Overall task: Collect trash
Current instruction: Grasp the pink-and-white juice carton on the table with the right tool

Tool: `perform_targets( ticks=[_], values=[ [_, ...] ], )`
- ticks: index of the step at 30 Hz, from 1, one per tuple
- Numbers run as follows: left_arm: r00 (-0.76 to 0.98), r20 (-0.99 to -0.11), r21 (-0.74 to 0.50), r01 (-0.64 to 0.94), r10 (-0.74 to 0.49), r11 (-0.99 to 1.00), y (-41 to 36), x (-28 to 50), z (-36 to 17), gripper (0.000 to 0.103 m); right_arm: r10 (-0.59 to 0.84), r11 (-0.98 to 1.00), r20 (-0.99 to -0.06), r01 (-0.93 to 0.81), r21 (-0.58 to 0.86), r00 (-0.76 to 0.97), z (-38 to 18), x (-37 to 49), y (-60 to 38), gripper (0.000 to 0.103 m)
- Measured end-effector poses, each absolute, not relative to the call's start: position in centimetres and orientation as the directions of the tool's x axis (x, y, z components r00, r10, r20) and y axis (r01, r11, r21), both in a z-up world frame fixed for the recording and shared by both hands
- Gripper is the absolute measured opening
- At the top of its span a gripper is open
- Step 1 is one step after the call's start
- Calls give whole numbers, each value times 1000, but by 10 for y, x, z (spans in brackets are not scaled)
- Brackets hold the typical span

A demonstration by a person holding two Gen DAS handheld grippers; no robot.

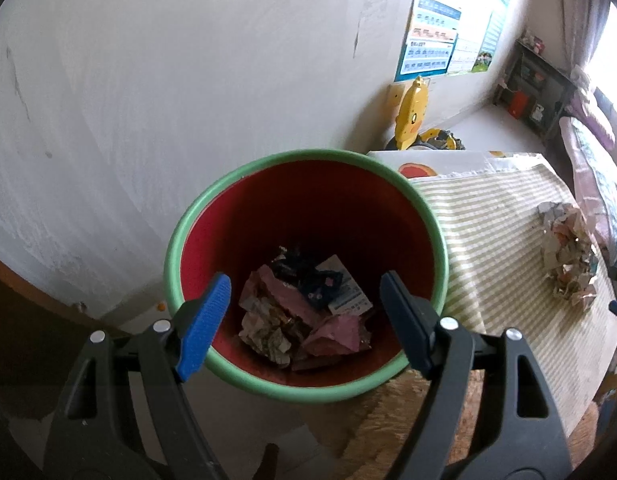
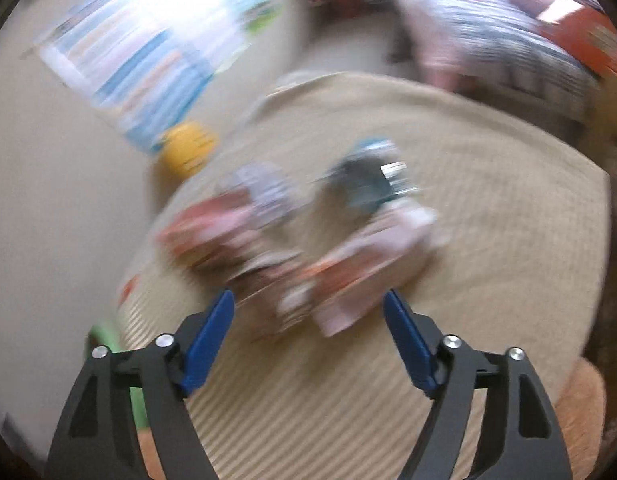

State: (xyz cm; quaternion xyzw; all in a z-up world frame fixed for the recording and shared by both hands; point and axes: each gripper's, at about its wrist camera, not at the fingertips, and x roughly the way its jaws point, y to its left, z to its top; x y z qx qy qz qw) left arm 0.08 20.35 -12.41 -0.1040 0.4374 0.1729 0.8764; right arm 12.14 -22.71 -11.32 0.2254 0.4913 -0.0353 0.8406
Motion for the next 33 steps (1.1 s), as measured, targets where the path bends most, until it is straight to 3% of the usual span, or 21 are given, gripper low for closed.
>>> perform_targets(
  ticks=[5,12,15,17,20,30,33],
  values=[
    [583,-777,-1,-377,237,926,190,-2,-107,75,149,847,-882,402,347,448,-141,151,-257,75],
    [609,-750,48,-342,260,938,164,-3,-89,75,74,898,-926,379,224,371,-167,168,-235,84],
    [615,-751,61,-297,240,953,143,0,-87,75,78,912,-919,344,222,387,-169,170,-232,74],
    [620,-755,60,-258,214,964,128,4,-86,75,120,921,-907,297,253,403,-168,165,-233,54],
    [627,-765,36,-188,148,982,101,11,-86,75,210,909,-887,251,332,411,-166,151,-239,43],
    [573,-799,-166,83,-183,983,-17,57,-101,74,292,908,-848,150,391,442,-149,52,-268,44],
    [523,-818,-210,120,-242,970,-49,80,-116,59,284,910,-844,149,387,454,-146,37,-270,45]
  ],
)
